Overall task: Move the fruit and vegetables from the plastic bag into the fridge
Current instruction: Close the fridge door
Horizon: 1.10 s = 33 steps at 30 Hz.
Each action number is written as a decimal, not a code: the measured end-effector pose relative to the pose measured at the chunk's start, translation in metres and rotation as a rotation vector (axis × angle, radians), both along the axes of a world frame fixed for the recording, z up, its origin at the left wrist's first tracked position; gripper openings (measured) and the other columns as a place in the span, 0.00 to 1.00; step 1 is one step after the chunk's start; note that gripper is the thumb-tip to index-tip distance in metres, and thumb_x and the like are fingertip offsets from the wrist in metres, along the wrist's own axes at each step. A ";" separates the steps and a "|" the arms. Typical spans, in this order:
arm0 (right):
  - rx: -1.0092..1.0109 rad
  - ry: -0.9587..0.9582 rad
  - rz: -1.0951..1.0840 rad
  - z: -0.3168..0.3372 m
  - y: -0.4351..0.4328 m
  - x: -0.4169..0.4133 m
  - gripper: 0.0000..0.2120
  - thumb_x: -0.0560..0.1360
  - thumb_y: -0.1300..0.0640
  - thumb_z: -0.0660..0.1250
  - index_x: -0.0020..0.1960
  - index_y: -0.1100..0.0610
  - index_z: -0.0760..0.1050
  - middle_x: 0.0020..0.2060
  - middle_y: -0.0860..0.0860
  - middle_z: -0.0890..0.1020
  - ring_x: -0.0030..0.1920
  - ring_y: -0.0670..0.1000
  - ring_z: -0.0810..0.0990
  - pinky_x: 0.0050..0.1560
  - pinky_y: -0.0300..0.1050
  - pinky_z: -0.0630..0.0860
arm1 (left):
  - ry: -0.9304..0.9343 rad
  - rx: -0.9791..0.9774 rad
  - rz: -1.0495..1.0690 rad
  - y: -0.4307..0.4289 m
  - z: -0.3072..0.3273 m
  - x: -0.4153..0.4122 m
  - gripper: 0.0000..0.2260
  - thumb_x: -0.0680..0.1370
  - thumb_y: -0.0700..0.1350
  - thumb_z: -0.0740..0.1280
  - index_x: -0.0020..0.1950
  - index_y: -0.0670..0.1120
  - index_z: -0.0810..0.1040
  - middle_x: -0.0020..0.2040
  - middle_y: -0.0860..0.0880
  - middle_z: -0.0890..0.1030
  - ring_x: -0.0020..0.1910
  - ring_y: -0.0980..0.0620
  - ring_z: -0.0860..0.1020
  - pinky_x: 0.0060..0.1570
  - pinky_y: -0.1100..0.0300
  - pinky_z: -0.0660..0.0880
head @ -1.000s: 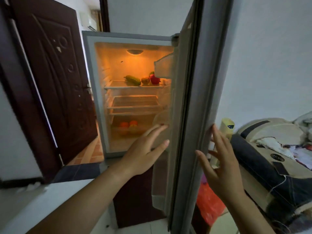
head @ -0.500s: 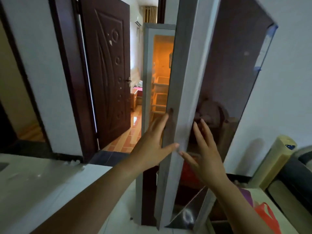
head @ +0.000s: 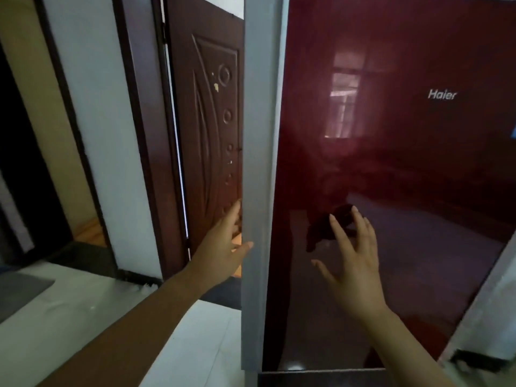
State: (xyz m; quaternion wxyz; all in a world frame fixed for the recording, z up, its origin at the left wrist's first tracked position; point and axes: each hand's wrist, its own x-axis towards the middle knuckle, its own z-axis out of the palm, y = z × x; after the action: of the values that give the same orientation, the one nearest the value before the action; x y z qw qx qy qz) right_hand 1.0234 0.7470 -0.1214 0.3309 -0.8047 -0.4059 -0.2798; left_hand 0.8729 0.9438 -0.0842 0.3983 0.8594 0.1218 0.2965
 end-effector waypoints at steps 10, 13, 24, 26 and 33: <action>-0.098 -0.078 -0.214 0.016 0.026 0.069 0.45 0.64 0.50 0.77 0.74 0.46 0.56 0.75 0.52 0.49 0.74 0.58 0.46 0.67 0.69 0.55 | -0.067 0.736 0.185 0.022 0.003 0.081 0.44 0.72 0.49 0.72 0.76 0.55 0.44 0.77 0.46 0.45 0.76 0.47 0.50 0.70 0.50 0.58; -0.112 -0.067 -0.288 0.021 0.023 0.084 0.48 0.63 0.51 0.77 0.75 0.45 0.53 0.76 0.52 0.48 0.75 0.58 0.46 0.66 0.72 0.55 | 0.029 0.878 0.167 0.021 0.009 0.111 0.43 0.71 0.51 0.72 0.77 0.57 0.47 0.77 0.45 0.43 0.76 0.44 0.46 0.69 0.47 0.56; -0.159 -0.154 -0.357 0.016 0.025 0.097 0.49 0.63 0.48 0.77 0.75 0.47 0.51 0.76 0.54 0.48 0.74 0.58 0.45 0.65 0.70 0.53 | 0.028 1.000 0.273 0.025 0.000 0.146 0.50 0.62 0.56 0.77 0.76 0.56 0.51 0.76 0.40 0.49 0.74 0.39 0.50 0.67 0.43 0.56; -0.173 -0.152 -0.352 0.015 0.024 0.097 0.48 0.65 0.47 0.75 0.76 0.47 0.50 0.76 0.54 0.47 0.74 0.58 0.44 0.65 0.70 0.53 | 0.034 1.017 0.284 0.025 0.000 0.145 0.50 0.62 0.57 0.77 0.76 0.56 0.52 0.76 0.40 0.50 0.74 0.39 0.51 0.66 0.43 0.56; -0.261 -0.074 -0.295 0.024 0.017 0.089 0.48 0.68 0.45 0.72 0.76 0.44 0.41 0.75 0.51 0.37 0.74 0.55 0.36 0.69 0.66 0.49 | 0.093 1.032 0.303 0.018 0.008 0.138 0.45 0.66 0.58 0.73 0.76 0.56 0.51 0.77 0.39 0.48 0.74 0.38 0.52 0.65 0.40 0.62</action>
State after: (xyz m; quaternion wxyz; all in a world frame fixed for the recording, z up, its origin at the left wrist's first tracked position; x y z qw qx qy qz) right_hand 1.1126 0.7640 -0.0974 0.1640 -0.8807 -0.3284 -0.2994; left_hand 1.0104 0.9615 -0.0763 -0.1287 0.9285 0.1001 0.3337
